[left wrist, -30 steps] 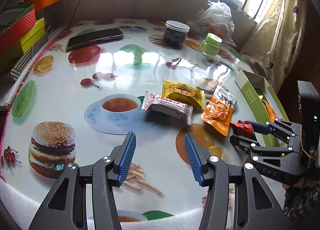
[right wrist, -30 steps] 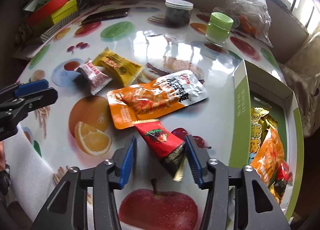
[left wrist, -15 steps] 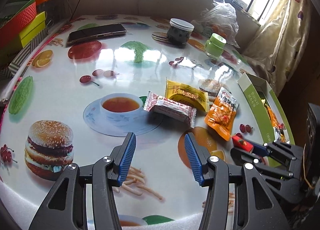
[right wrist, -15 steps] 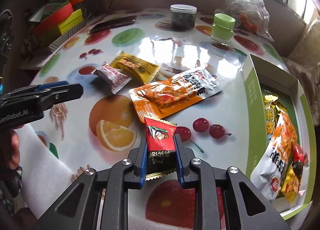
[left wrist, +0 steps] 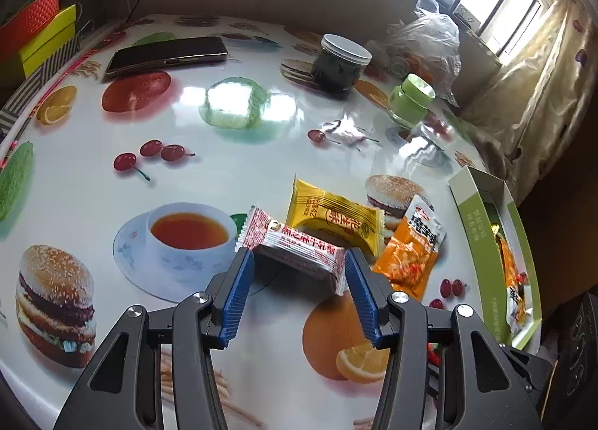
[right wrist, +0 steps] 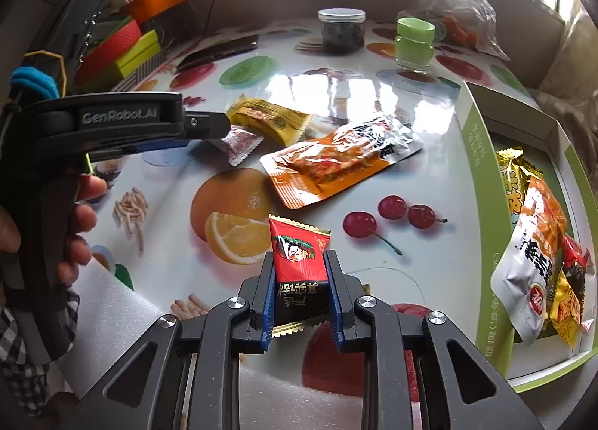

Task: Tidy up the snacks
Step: 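Close the left gripper on a white-red candy bar while the right holds the red candy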

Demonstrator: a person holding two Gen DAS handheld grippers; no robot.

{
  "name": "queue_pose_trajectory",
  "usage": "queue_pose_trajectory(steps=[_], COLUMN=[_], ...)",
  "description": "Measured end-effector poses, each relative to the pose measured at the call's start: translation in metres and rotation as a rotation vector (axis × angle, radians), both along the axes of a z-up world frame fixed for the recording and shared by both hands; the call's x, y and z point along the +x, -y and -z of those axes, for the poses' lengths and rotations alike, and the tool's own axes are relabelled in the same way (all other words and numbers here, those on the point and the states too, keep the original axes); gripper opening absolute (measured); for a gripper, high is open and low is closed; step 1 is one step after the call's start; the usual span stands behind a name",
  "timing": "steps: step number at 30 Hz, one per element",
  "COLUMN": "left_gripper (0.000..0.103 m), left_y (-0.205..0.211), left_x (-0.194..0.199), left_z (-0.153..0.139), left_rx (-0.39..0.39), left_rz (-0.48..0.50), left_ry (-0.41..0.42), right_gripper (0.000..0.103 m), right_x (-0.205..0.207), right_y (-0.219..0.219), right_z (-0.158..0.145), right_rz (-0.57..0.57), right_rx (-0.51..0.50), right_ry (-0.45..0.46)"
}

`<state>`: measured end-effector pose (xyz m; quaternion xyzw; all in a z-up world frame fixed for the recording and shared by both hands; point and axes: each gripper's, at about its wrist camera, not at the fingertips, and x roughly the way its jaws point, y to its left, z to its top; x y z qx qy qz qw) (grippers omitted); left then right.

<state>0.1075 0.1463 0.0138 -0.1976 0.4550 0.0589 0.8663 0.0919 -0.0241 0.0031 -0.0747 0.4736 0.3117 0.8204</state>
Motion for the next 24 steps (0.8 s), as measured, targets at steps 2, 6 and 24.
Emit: queue_pose_trajectory(steps=[2,6,24], left_gripper=[0.052,0.052,0.052], left_y=[-0.001,0.002,0.008], left_x=[0.005,0.012,0.013], left_z=[0.003,0.008,0.012], left_rx=[-0.004,0.013,0.16], left_rz=[-0.014,-0.028,-0.04], left_ry=[-0.012,-0.038,-0.061], right_gripper=[0.022,0.023,0.023], right_x=[0.001,0.002,0.002], right_y=[0.003,0.006,0.008], right_z=[0.0,0.0,0.001], right_rz=[0.006,0.013,0.023], right_rx=[0.007,0.014,0.038], right_ry=[-0.002,-0.003,-0.005])
